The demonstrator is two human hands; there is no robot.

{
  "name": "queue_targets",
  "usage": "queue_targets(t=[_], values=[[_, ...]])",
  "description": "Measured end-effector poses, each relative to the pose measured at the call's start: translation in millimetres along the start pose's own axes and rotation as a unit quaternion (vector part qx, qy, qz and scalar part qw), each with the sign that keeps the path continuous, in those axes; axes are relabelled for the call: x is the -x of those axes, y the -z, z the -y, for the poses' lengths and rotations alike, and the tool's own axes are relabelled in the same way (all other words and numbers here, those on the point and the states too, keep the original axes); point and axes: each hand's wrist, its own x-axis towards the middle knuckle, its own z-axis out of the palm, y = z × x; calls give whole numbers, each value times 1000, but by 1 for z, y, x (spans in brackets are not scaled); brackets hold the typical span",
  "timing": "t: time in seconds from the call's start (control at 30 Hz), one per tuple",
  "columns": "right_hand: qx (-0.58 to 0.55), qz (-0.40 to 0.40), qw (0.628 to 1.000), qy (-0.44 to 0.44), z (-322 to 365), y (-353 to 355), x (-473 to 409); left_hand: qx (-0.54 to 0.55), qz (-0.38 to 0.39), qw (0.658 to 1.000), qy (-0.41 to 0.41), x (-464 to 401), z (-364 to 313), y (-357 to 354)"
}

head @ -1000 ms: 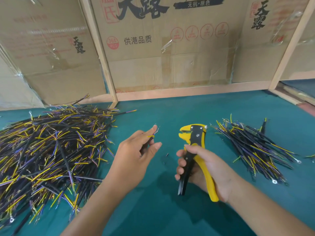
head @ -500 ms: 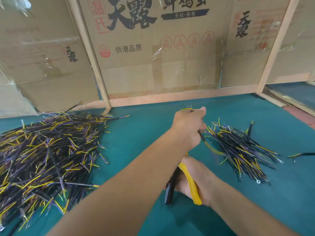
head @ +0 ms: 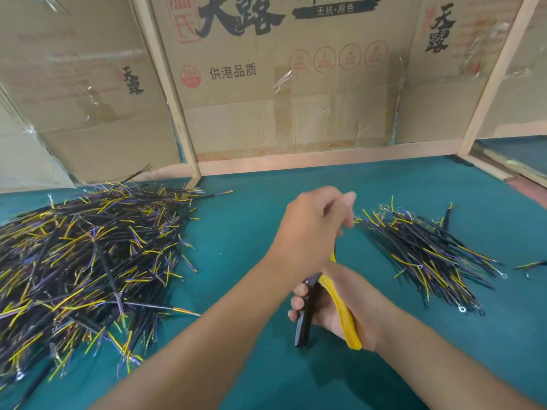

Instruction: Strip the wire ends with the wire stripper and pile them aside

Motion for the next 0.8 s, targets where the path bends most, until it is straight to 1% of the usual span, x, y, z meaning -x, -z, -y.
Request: queue_targets(t=[0.03, 0.13, 0.2, 0.23, 0.27, 0.3, 0.33, 0.37, 0.4, 0.47, 0.53, 0.6, 0.63, 0.67, 0.7, 0.77, 0.8], values=[[-11, 10, 1000, -3, 0, -2, 1, -19, -1, 1000, 6, 7, 8, 18], [-25, 19, 999, -23, -1, -7, 1, -53, -31, 996, 68, 23, 37, 76], [-16, 21, 999, -25, -2, -9, 1, -133, 15, 986, 98, 30, 53, 118], [-9, 21, 1000, -22, -2, -10, 1, -200, 64, 971, 113, 36, 61, 137], [-2, 22, 1000, -19, -2, -11, 3, -270, 129, 945, 135, 42, 68, 154], [3, 24, 1000, -19, -2, -12, 4, -328, 194, 911, 159, 49, 73, 169], [3, 22, 1000, -22, -2, -12, 4, -367, 248, 875, 196, 56, 76, 180], [2, 20, 1000, -24, -2, -12, 5, -391, 279, 846, 233, 62, 77, 188], [2, 17, 999, -27, -2, -12, 5, -412, 298, 819, 267, 68, 78, 192], [-1, 13, 999, -32, -2, -12, 5, -462, 327, 774, 284, 75, 77, 191], [-2, 12, 999, -32, -2, -13, 5, -540, 334, 731, 250, 77, 77, 182], [-2, 12, 999, -32, -2, -13, 5, -591, 309, 714, 213, 75, 78, 175], [-3, 11, 999, -33, -2, -13, 5, -589, 295, 726, 199, 72, 77, 174], [-3, 12, 999, -34, -2, -13, 5, -569, 277, 752, 185, 68, 76, 174], [-4, 14, 999, -35, -1, -13, 5, -531, 246, 793, 169, 64, 74, 175], [-5, 17, 999, -34, -1, -13, 5, -430, 160, 880, 125, 53, 67, 170], [-4, 16, 999, -34, -1, -13, 5, -375, 121, 914, 96, 48, 65, 163]])
